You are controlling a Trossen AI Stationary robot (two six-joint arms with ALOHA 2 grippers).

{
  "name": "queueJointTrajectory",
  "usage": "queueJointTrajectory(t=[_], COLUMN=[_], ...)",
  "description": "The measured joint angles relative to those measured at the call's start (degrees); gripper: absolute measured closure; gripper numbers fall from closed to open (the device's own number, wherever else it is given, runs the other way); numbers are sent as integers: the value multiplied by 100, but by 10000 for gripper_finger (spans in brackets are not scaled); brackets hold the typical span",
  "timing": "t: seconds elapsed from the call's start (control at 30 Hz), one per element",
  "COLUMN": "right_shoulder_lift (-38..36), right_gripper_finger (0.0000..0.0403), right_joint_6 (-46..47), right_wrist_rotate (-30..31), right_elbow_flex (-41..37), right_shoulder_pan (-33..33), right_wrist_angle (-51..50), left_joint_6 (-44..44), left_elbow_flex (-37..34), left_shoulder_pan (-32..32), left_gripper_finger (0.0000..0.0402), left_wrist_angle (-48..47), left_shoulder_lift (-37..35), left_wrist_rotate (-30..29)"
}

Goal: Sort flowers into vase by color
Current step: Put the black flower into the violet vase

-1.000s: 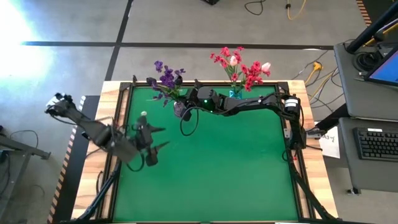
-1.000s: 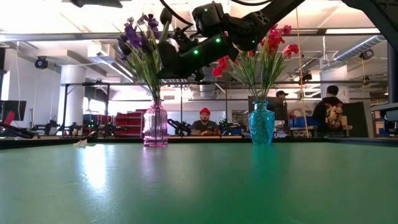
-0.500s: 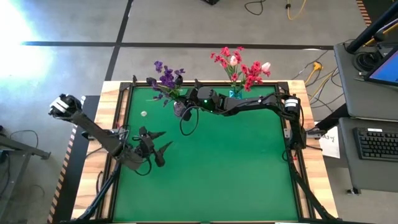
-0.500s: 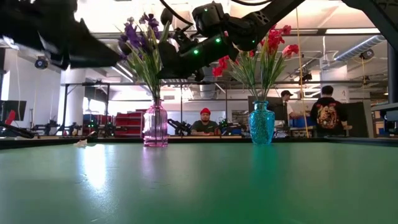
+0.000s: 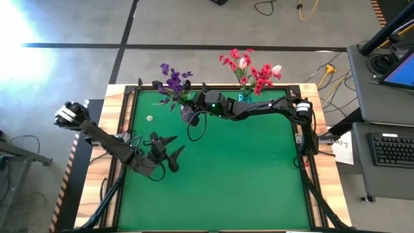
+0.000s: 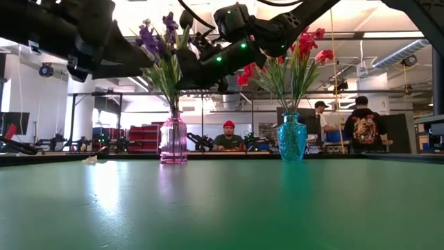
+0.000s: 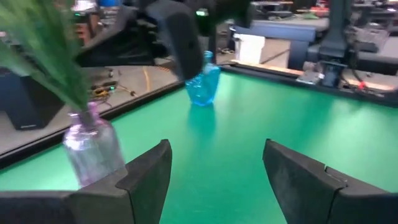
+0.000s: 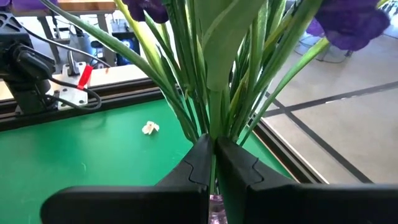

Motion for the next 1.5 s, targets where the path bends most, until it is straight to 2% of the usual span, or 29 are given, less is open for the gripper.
queueJointTrajectory(t=[0.1, 0.2, 0.37, 0.53, 0.77, 0.9, 1.07, 1.2, 1.3, 1.5], right_shoulder_lift=[0, 0, 0, 0, 0, 0, 0, 0, 0, 0], right_gripper_finger=[390, 390, 390, 390, 390, 390, 390, 390, 390, 390], right_joint_6=[-9, -13, -83, -87, -63, -41, 39, 37, 38, 36], right_wrist_rotate=[-1, -2, -68, -75, -76, -76, -79, -79, -80, -81], right_elbow_flex=[0, 0, 0, 0, 0, 0, 0, 0, 0, 0], right_shoulder_pan=[0, 0, 0, 0, 0, 0, 0, 0, 0, 0], right_wrist_angle=[-15, -43, -79, -85, -101, -121, -126, -137, -140, -117], left_joint_6=[121, 344, 519, 751, 140, 293, 54, -801, -1425, -1334], left_elbow_flex=[142, 305, 685, 938, 682, 621, 601, 293, -16, -206], left_shoulder_pan=[-5, 51, 107, 143, 157, 142, 155, 218, 388, 1088], left_gripper_finger=[154, 128, 77, 57, 40, 30, 29, 31, 35, 39], left_wrist_angle=[6, 6, -11, -296, -420, -434, -419, -424, -439, -414], left_shoulder_lift=[160, 332, 573, 649, 564, 535, 526, 530, 570, 701], left_wrist_rotate=[121, 109, -977, -1258, -1221, -1420, -1576, -1819, -1673, -955])
